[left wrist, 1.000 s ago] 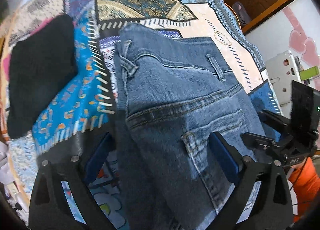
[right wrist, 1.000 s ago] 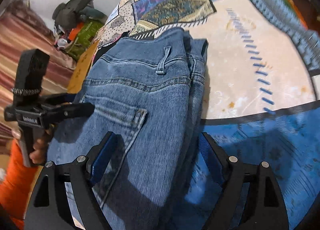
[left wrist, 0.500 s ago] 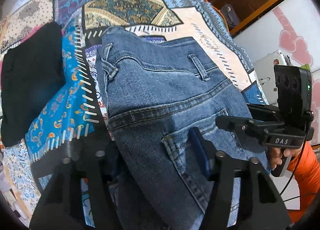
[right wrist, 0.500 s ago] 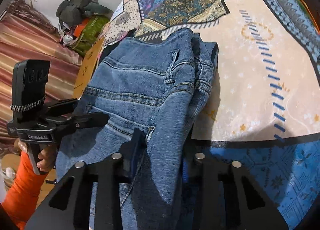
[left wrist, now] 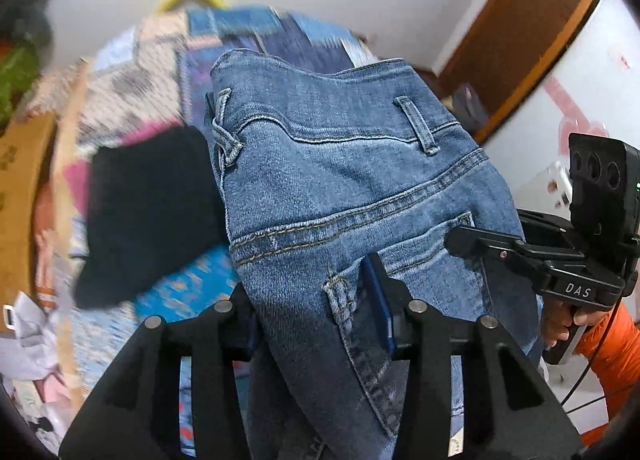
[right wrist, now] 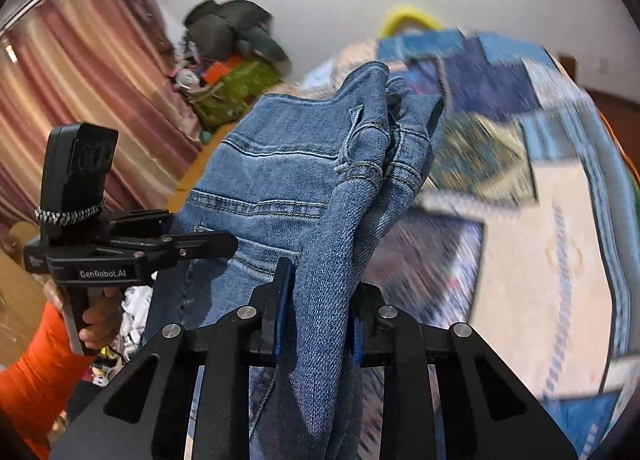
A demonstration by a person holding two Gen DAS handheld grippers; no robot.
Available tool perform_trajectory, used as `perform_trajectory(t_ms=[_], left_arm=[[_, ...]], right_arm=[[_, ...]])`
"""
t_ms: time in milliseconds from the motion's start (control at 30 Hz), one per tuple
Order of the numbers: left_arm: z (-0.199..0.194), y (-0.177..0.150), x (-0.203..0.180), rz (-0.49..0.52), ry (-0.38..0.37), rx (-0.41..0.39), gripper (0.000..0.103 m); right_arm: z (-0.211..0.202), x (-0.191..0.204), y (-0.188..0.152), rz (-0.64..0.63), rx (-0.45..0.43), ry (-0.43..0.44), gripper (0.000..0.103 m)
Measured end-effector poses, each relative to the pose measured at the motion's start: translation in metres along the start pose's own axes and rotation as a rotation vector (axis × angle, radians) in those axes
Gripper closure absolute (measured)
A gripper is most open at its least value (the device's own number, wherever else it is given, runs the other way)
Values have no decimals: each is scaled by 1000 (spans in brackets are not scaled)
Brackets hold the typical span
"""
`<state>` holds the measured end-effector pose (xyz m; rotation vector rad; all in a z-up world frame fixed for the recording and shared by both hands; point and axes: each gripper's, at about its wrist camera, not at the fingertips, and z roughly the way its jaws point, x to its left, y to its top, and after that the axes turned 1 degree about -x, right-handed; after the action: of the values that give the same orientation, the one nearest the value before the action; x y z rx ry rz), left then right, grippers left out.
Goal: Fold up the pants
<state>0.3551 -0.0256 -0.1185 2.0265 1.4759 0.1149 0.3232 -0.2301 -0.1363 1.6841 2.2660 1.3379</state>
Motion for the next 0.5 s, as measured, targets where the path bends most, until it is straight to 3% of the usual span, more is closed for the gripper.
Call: perform_trajectory(t_ms=[233,500], left_arm=[[-51,24,53,-45,85,-157,59],[-35,50,128,-117,175,-163,59]], right_arm=[[34,45,55,-123,-59,41,81],[112,62,96,-175,-11,33,81]])
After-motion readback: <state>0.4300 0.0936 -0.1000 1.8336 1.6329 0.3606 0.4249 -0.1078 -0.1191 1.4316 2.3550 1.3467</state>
